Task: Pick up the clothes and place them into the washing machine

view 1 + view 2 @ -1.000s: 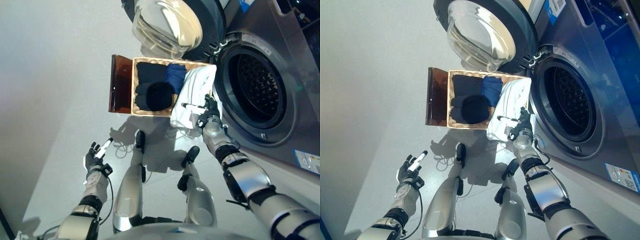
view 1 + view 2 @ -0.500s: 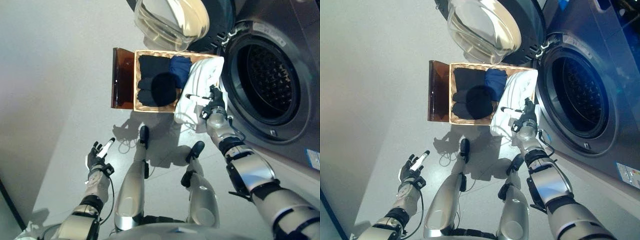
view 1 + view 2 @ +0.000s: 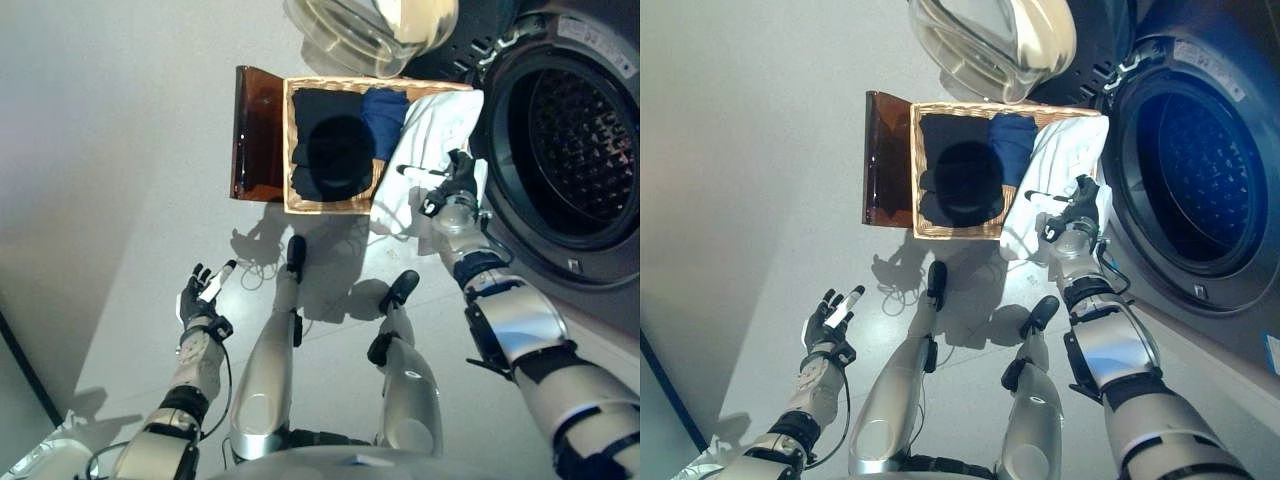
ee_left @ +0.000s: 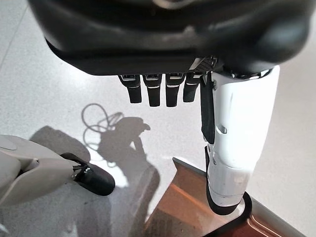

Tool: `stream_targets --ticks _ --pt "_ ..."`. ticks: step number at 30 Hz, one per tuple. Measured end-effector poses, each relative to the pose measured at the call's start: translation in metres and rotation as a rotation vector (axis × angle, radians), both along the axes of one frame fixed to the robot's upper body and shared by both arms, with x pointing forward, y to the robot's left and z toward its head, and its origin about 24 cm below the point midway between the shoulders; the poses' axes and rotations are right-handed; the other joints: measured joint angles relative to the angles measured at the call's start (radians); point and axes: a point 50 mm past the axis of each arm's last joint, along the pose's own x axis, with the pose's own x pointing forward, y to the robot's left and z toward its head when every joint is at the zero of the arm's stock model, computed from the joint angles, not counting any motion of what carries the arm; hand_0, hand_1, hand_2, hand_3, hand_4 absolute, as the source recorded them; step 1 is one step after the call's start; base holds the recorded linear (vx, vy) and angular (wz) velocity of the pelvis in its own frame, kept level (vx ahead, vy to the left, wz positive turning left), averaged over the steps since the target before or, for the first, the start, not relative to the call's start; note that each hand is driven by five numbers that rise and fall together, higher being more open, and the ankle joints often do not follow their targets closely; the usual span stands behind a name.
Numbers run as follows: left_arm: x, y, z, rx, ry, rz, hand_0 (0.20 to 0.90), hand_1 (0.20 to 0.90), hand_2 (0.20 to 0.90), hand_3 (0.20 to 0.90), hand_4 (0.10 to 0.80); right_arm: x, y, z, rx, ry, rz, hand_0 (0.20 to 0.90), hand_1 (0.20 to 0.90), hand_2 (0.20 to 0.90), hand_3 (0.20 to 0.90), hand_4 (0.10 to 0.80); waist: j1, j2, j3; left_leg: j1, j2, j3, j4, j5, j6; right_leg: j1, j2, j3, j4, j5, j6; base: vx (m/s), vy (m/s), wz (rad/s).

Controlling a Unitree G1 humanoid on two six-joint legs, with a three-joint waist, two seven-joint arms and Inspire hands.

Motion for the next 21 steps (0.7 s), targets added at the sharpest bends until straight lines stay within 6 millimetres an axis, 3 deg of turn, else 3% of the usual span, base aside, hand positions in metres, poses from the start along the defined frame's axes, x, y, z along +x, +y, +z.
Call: stream_targets --ticks 11,21 --pt "0.000 0.000 0.000 0.000 0.003 0.001 0.900 0.900 0.900 0.900 0.800 0.006 0.003 0.015 0.016 -0.038 0.015 0.200 0.200 0.200 0.200 0.300 0.001 0.001 0.000 0.001 -0.001 -0.001 0.001 0.002 0.001 0.001 0.000 0.006 0.001 0.001 0.000 0.000 0.000 0.00" --pt "0.002 -0.001 0.001 0.000 -0.006 -0.003 0.900 0.900 0.900 0.900 0.800 0.006 0.001 0.015 0.032 -0.042 0.005 0.200 0.200 0.200 0.200 0.300 0.000 0.001 0.000 0.001 -0.011 -0.021 0.001 0.013 0.001 0.007 0.000 0.031 0.001 0.002 0.006 -0.001 -0.027 0.03"
